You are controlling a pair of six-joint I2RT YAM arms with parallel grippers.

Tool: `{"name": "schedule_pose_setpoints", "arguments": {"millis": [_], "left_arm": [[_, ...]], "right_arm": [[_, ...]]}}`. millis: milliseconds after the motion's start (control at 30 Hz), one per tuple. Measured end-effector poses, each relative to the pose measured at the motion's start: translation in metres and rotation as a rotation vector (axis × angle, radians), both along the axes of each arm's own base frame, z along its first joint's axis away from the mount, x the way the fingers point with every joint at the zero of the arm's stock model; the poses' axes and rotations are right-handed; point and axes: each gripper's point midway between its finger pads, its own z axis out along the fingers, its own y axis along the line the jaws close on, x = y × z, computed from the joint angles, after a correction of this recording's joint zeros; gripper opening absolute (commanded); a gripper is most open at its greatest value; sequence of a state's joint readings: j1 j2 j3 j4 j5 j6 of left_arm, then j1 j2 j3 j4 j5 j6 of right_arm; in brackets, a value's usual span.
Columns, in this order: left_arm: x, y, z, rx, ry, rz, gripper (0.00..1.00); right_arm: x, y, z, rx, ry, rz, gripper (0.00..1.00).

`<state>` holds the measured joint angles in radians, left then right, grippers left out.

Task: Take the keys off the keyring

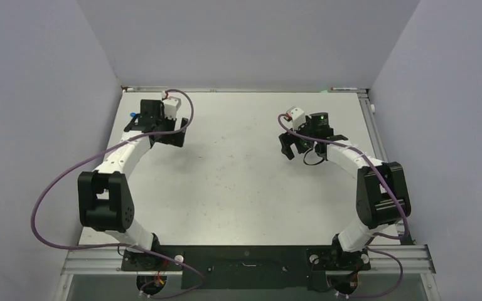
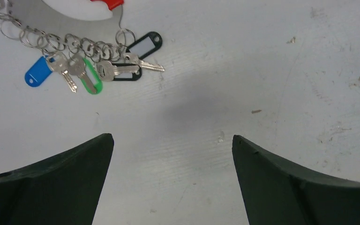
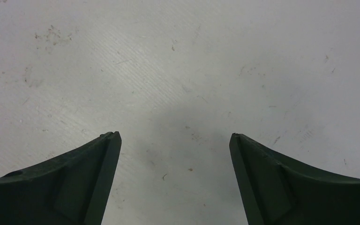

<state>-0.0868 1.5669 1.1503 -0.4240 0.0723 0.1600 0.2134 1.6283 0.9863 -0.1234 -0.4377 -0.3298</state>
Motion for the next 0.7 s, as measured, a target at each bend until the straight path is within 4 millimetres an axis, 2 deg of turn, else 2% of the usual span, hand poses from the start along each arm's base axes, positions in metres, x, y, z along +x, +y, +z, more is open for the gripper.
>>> {"name": "schedule_pose_setpoints", "arguments": {"millis": [100,233,433,567,700], "left_arm": [[0.029,0.006,0.012,-0.005,-0.016,0.017,0.96],[0.079,0.023,0.022,-0.016,-0.048,0.057,0.96],[0.136,0.063,0.011,0.057,-0.056,0.164,0.96],[0.163,0.086,0.000,0.162,-0.063,0.209,0.96],[0.176,0.100,-0.005,0.271,-0.064,0.209,0.96]], "right_arm": [[0.006,0.003,0.010,0.014,-0.007,0.007,0.90],[0.007,0.006,0.017,0.031,-0.003,0.016,0.90],[0.001,0.007,0.014,0.040,0.033,0.011,0.90],[-0.001,0.007,0.013,0.043,0.045,0.007,0.90],[-0.002,0.007,0.012,0.048,0.051,0.002,0.90]]}}
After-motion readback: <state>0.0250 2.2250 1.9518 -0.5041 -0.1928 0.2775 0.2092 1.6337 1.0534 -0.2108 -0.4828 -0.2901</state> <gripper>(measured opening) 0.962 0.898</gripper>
